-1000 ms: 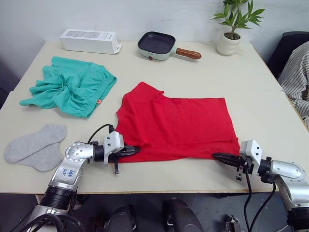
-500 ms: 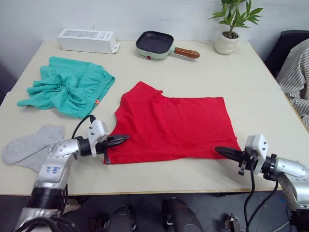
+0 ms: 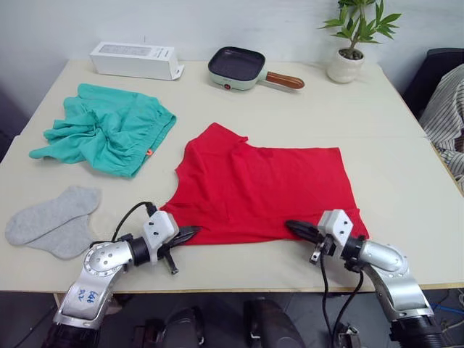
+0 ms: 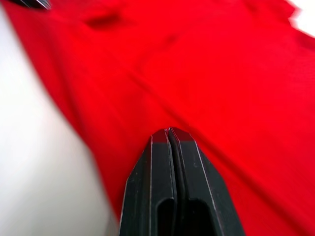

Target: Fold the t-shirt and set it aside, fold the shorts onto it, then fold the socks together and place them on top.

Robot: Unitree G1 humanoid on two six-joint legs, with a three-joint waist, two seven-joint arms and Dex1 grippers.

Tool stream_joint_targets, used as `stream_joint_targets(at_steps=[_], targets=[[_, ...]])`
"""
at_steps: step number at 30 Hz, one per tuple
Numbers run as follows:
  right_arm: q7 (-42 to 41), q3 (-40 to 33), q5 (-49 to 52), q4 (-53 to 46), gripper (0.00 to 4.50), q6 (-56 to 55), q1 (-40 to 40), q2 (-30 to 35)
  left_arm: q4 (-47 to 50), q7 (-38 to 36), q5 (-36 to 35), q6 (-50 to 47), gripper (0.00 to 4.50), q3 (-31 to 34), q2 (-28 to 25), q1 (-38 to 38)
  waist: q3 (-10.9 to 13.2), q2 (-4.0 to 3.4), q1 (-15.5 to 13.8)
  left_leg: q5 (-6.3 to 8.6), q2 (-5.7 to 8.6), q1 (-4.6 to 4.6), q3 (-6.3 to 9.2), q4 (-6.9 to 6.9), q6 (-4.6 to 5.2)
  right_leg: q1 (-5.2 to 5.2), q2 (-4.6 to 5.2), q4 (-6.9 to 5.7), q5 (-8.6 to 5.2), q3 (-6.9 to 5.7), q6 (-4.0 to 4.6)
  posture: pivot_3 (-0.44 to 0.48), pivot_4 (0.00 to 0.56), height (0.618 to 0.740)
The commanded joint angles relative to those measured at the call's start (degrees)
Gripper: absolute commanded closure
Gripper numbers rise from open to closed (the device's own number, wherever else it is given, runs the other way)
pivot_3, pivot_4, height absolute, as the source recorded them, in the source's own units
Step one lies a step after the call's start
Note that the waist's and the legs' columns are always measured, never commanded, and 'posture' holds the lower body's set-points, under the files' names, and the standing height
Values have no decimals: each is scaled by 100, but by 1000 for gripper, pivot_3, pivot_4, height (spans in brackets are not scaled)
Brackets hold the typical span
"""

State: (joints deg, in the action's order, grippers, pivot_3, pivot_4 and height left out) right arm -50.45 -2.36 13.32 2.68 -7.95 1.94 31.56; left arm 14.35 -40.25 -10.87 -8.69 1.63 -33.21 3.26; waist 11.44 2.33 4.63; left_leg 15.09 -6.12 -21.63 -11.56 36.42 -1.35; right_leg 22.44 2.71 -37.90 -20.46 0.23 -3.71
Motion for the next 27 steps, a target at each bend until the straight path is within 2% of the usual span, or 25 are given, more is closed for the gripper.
stream_joint_targets(at_steps=[1,5,9,12,14,16,19,22,27], targets=[[246,-710,2,604,4447,-249,-267,321,-60,451,177,-149,4500,471,-56,337,-11,3,0,0,0,8,0,-4,0,-5,0,1,-2,1,3,0,150,740],[329,-1401,197,1504,4447,-439,-333,631,-241,516,40,-102,4500,775,-68,451,-23,11,7,5,1,42,6,-16,0,-38,4,13,-3,-4,13,0,150,740],[262,-1832,537,1739,4447,-441,-289,741,-355,184,-463,130,4500,1124,-38,407,-35,16,31,26,1,54,13,-21,-2,-55,6,31,-6,-11,46,0,150,740],[27,-2072,1218,998,4447,110,-277,787,-115,-547,-1254,74,4500,1415,-226,448,-31,8,69,23,2,46,11,-26,-1,-43,5,30,10,-7,32,0,150,740],[-205,-1939,1453,325,4447,390,-427,814,157,-953,-1540,-89,4500,1410,-444,524,-30,7,93,19,1,39,11,-33,-7,-30,2,23,14,-5,26,0,150,740],[-404,-1667,1388,-224,4447,433,-620,811,442,-1011,-1668,-299,4500,1278,-540,440,-32,4,74,13,-2,36,12,-45,-20,-19,-4,15,13,-6,29,0,150,740],[-477,-1301,1142,-566,4447,359,-772,681,620,-947,-1477,-340,4500,947,-512,256,-33,1,14,-7,-4,30,16,-52,-10,-11,-15,17,9,-6,31,0,150,740],[-379,-1029,854,-363,4447,156,-773,466,457,-754,-973,-236,4500,541,-441,232,-33,2,-12,-9,-1,20,15,-48,-17,-5,-15,22,6,-4,26,0,150,740],[-323,-1332,686,400,4447,-97,-724,604,96,-652,-549,-81,4500,605,-596,519,-33,2,20,-2,8,15,3,-43,-8,0,-7,29,6,7,23,0,150,740]])
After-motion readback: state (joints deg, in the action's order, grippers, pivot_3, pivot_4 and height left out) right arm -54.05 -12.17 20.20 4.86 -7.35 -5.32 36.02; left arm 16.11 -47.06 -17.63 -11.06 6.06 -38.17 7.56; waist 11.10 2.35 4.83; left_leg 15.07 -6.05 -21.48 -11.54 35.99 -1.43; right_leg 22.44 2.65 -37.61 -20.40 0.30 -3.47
